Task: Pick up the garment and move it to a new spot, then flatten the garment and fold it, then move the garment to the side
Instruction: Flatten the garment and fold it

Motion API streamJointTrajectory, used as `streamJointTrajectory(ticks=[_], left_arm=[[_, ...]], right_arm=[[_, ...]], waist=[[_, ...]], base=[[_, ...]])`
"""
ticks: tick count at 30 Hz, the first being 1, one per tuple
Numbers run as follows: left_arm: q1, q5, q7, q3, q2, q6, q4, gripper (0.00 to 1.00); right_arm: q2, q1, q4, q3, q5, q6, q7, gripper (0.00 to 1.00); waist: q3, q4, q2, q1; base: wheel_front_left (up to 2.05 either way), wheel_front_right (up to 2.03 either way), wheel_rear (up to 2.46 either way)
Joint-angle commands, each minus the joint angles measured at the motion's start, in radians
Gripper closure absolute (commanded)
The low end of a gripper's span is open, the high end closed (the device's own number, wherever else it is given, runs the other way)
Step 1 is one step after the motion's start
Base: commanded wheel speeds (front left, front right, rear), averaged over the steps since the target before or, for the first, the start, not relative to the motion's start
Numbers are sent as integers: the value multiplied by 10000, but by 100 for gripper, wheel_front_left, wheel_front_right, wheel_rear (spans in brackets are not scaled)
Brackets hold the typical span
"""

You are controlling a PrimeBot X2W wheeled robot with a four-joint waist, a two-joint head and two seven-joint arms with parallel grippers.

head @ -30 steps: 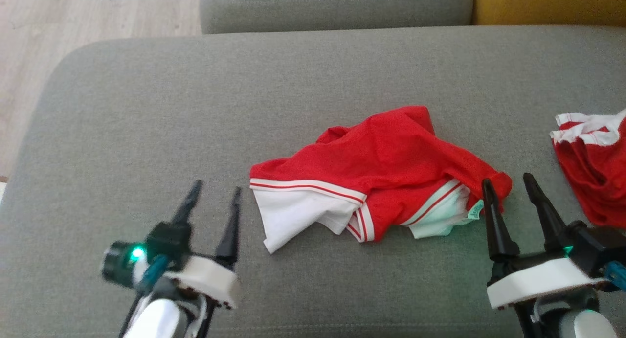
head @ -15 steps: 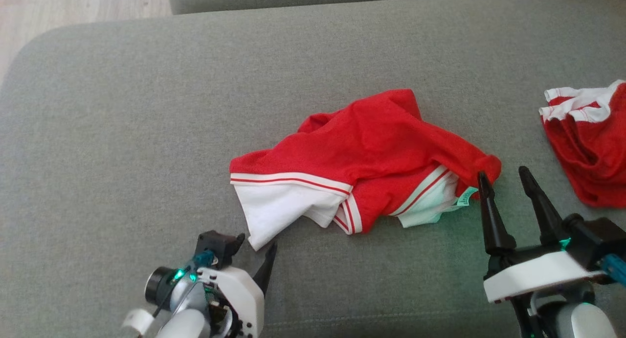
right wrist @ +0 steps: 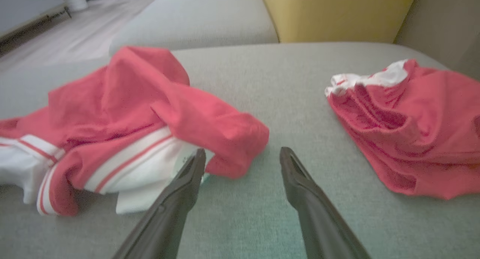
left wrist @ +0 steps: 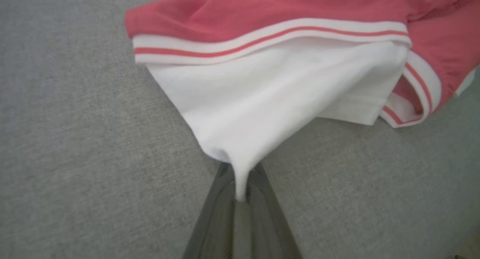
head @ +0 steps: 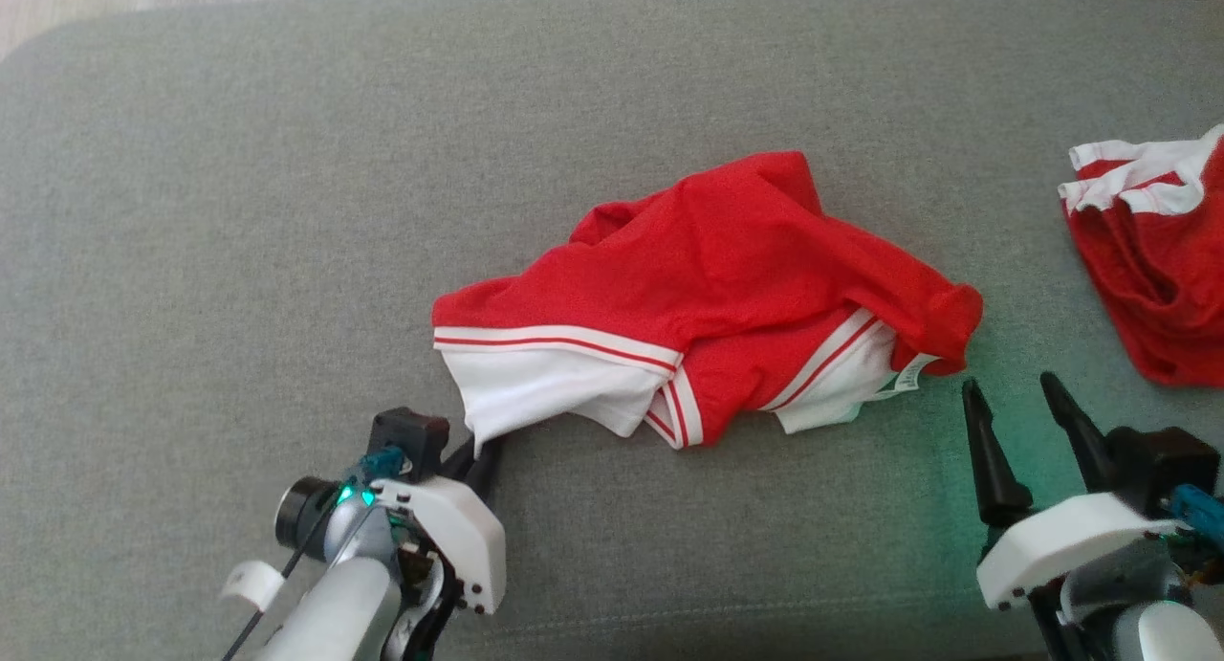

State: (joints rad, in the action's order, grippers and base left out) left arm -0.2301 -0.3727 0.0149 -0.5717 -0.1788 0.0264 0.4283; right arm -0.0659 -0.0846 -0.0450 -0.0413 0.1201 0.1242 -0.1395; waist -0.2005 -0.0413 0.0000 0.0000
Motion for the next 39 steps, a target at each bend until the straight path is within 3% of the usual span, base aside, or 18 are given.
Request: streamJointTrajectory(ticks=[1, 6, 18, 19, 21, 28, 35, 39], left_arm=[[-444, 11, -84, 356, -109, 29, -234, 100], [-666, 81, -266, 333, -84, 89, -381, 100], [-1051, 124, -662, 355, -106, 184, -578, 100], [-1059, 117, -712, 374, -121, 199, -599, 100], [-1063, 89, -836, 419, -146, 217, -649, 100], [-999, 112, -1756, 845, -358, 624, -1292, 100], [-1019, 312, -2552, 1799, -876, 1296, -3289, 100], [-1256, 419, -2649, 2200, -1098, 1443, -4302, 100]], right_arm=[[-244, 147, -258, 210, -74, 65, -45, 0], [-610, 584, 463, 355, -183, 65, -328, 0], [-753, 1785, 1852, 493, -141, 65, -231, 0], [-762, 1851, 1941, 504, -113, 65, -205, 18], [-812, 1990, 2059, 583, -24, 65, -60, 100], [-1023, 1998, 1965, 201, 17, 65, 467, 100], [-1515, 1957, 511, -351, -258, 65, 414, 100], [-1903, 2106, -218, -472, -264, 65, 49, 100]], waist=[[-85, 31, 0, 0], [-377, 185, 0, 0], [-851, 454, 0, 0], [-868, 455, 0, 0], [-880, 448, 0, 0], [-641, 418, 0, 0], [79, 364, 0, 0], [443, 393, 0, 0]], base=[[0, 0, 0], [0, 0, 0], [0, 0, 0], [0, 0, 0], [0, 0, 0], [0, 0, 0], [0, 0, 0], [0, 0, 0]])
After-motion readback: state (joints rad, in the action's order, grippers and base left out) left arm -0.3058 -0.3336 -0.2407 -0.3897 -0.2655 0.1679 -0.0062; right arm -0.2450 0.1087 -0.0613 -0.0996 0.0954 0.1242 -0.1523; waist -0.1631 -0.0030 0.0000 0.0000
